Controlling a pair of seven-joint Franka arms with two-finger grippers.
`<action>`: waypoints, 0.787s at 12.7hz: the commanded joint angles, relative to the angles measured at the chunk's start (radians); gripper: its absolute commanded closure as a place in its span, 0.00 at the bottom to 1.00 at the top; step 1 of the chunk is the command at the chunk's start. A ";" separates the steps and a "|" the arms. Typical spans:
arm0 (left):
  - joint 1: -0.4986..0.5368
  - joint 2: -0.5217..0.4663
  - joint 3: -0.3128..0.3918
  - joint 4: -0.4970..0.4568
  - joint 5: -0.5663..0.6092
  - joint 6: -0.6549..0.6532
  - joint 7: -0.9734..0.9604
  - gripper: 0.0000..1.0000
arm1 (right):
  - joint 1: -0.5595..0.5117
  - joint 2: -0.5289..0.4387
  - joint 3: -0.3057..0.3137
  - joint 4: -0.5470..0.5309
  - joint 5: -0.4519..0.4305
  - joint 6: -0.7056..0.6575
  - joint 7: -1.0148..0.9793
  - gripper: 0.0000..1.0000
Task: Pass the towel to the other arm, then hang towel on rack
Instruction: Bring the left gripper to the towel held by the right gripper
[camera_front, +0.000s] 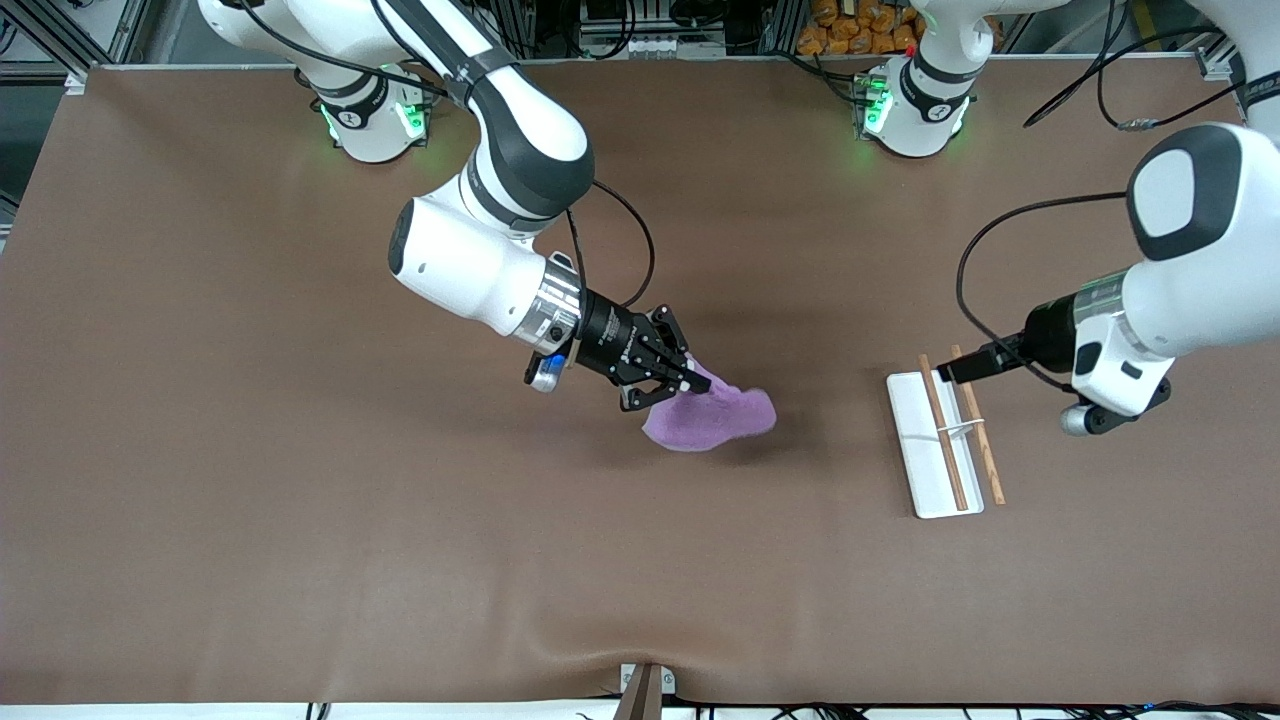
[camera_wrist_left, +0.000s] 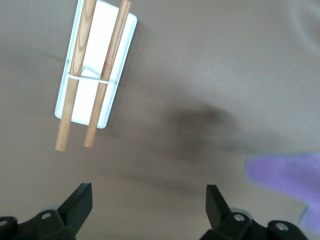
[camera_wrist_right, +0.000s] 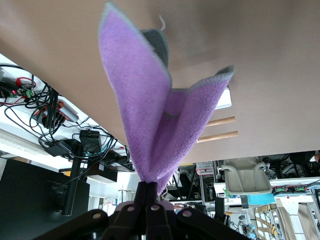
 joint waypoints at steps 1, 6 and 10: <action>-0.022 0.045 -0.011 0.017 -0.018 0.041 -0.181 0.00 | 0.006 0.002 -0.007 0.004 0.011 0.002 0.012 1.00; -0.124 0.103 -0.011 0.017 -0.016 0.128 -0.495 0.00 | 0.007 0.006 -0.007 0.009 0.014 0.002 0.021 1.00; -0.200 0.146 -0.009 0.019 -0.010 0.196 -0.660 0.00 | 0.007 0.011 -0.007 0.010 0.014 0.002 0.021 1.00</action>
